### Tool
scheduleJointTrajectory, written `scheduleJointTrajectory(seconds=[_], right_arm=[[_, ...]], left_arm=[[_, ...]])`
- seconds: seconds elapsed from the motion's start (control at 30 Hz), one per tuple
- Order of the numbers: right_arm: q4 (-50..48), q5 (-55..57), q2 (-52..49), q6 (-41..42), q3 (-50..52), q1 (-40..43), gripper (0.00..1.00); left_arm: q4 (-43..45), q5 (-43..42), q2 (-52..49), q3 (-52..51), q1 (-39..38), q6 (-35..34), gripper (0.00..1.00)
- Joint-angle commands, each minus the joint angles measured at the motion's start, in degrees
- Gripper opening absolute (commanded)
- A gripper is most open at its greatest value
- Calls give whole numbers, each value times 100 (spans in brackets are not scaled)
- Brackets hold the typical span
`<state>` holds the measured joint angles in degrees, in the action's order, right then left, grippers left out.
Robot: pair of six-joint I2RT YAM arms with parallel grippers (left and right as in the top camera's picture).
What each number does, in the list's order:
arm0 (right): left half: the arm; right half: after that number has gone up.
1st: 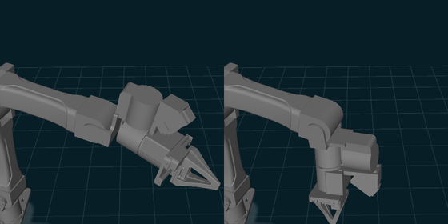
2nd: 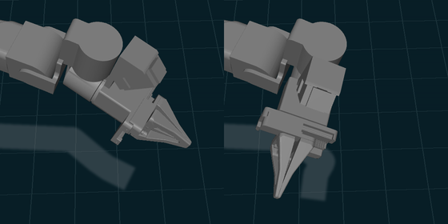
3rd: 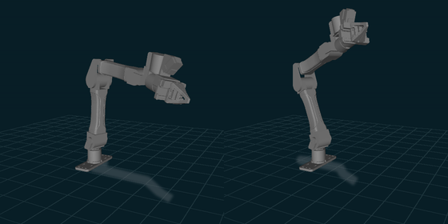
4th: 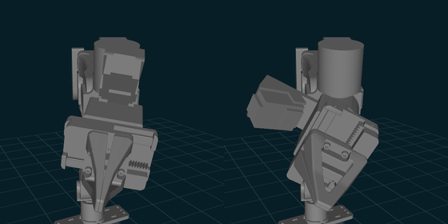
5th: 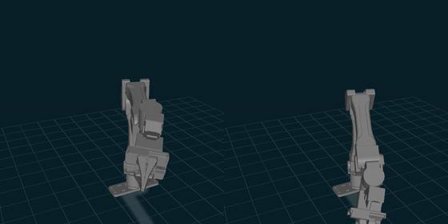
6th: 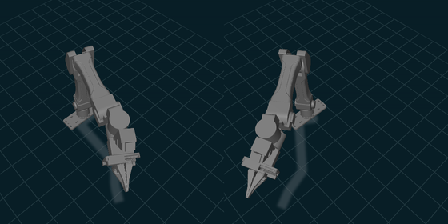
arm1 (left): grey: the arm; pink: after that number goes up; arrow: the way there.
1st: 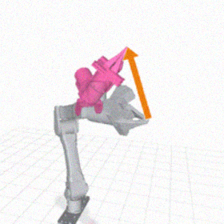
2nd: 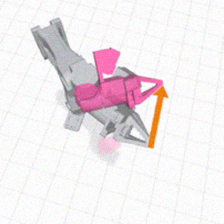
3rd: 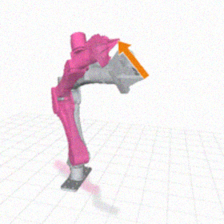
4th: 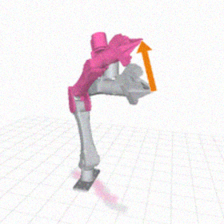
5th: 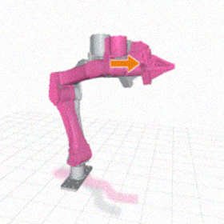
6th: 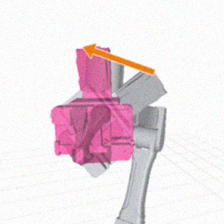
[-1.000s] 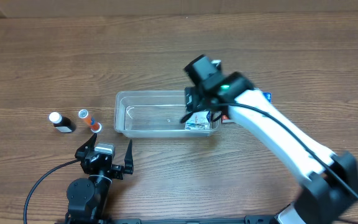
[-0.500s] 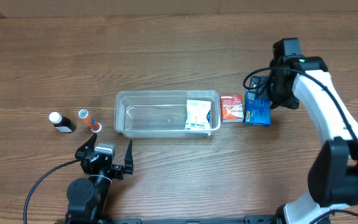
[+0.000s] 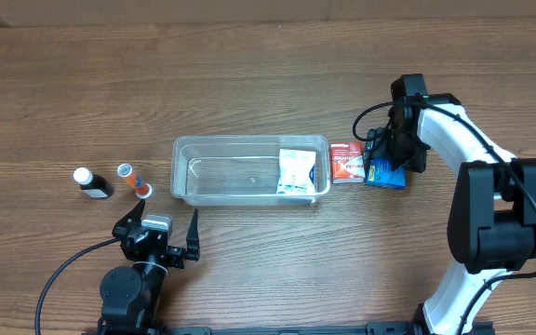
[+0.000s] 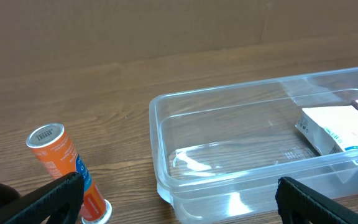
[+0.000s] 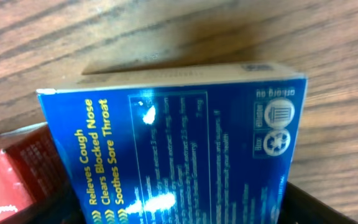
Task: Pack container
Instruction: 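Grasp the blue medicine box with the right gripper, then move the blue box into the container beside the white box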
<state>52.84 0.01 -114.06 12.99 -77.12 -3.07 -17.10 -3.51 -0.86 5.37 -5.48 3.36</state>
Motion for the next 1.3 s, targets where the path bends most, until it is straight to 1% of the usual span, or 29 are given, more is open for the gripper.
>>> scheduleJointTrajectory(seconds=[0.0, 0.07, 0.13, 0.27, 0.37, 0.4, 0.47, 0.53, 0.6, 0.7, 0.87, 0.97, 1.13, 1.23, 1.27], right_arm=[[17, 140, -4, 105, 24, 17, 70], [195, 485, 120, 291, 17, 15, 67], [348, 619, 404, 354, -4, 7, 67], [949, 586, 1587, 352, -400, -197, 66], [1075, 358, 2577, 356, -535, -728, 65], [1040, 216, 2898, 413, -535, -1047, 64], [938, 225, 3202, 844, -535, -1836, 62], [708, 245, 3097, 1198, -522, -2568, 62], [398, 256, 2769, 1569, -522, -3182, 61], [-107, 358, 2155, 2009, -522, -3703, 61], [-675, 291, 1255, 2485, -522, -3991, 62], [-894, 293, 872, 2524, -518, -4000, 62], [-1231, 280, 459, 2546, -459, -3995, 62], [-1207, 295, 323, 2605, -459, -4000, 63], [-1187, 337, 308, 2603, -459, -3956, 67]], left_arm=[[11, -57, 50, -17, 63, -57, 100], [11, -57, 50, -17, 63, -57, 100], [9, -57, 50, -17, 63, -59, 100], [9, -57, 50, -17, 63, -57, 100], [11, -57, 50, -17, 63, -57, 100], [9, -57, 50, -17, 63, -57, 100], [11, -57, 50, -17, 63, -57, 100], [11, -57, 50, -17, 63, -57, 100], [9, -57, 50, -17, 63, -57, 100], [9, -57, 50, -17, 63, -57, 100], [11, -57, 50, -17, 63, -57, 100], [11, -57, 50, -17, 63, -57, 100], [11, -57, 50, -17, 63, -57, 100], [11, -57, 50, -17, 63, -57, 100], [9, -57, 50, -17, 63, -57, 100]])
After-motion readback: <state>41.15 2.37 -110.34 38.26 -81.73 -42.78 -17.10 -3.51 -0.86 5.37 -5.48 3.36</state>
